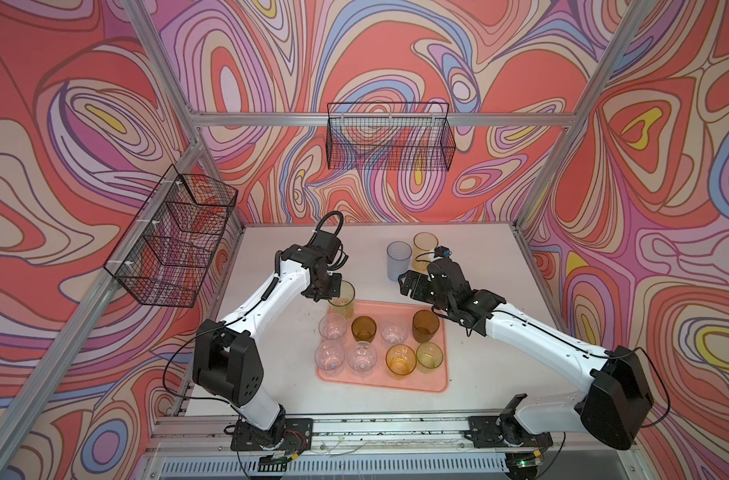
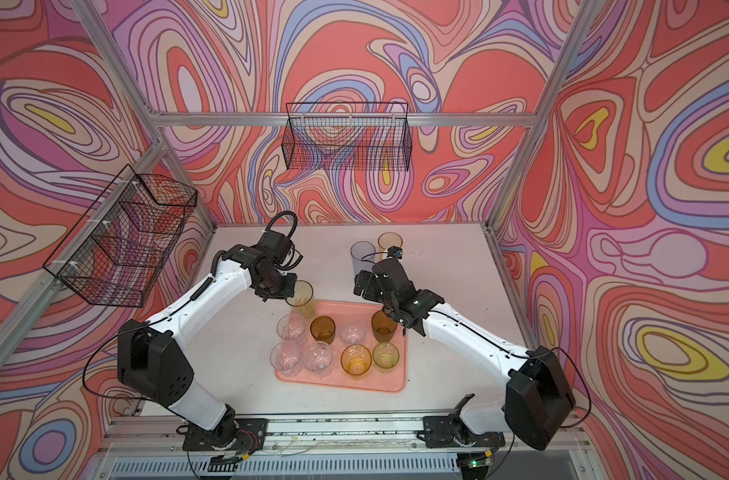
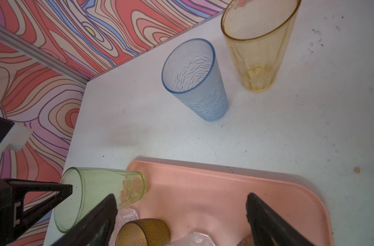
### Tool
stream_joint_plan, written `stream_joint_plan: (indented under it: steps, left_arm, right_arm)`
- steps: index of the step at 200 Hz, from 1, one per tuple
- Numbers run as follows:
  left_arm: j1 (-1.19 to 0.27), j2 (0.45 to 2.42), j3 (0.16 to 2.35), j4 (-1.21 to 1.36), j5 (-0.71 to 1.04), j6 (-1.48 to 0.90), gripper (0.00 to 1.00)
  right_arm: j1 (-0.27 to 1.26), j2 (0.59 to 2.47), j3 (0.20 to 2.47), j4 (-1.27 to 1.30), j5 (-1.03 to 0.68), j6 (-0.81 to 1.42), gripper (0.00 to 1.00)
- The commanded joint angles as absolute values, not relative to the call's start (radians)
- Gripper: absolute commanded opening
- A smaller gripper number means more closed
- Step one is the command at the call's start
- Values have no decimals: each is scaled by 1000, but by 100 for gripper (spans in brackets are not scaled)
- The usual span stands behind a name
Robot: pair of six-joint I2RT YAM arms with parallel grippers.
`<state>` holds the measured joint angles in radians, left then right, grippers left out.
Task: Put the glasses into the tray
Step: 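Carry the tall green glass with the left gripper and set it on the tray, then reach the right gripper over the tall blue glass while the left gripper withdraws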
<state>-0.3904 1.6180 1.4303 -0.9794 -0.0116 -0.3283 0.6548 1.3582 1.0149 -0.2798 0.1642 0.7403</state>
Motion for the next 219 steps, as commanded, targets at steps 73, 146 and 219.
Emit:
stream_joint_plan:
  steps: [73,146,219]
  left_arm:
    - [-383,1533,1462,-947,-50,-323,100]
    - [-382,1377,1463,-1021,-208,-241,100]
    - [-382,1154,1255,-793,-269,-182,100]
  right_arm:
    - [649,1344,1046,-357,173,746,98]
    - [649,1340,1122,-461,229,732,98]
    - [611,1459,1324,-551,244,720,97]
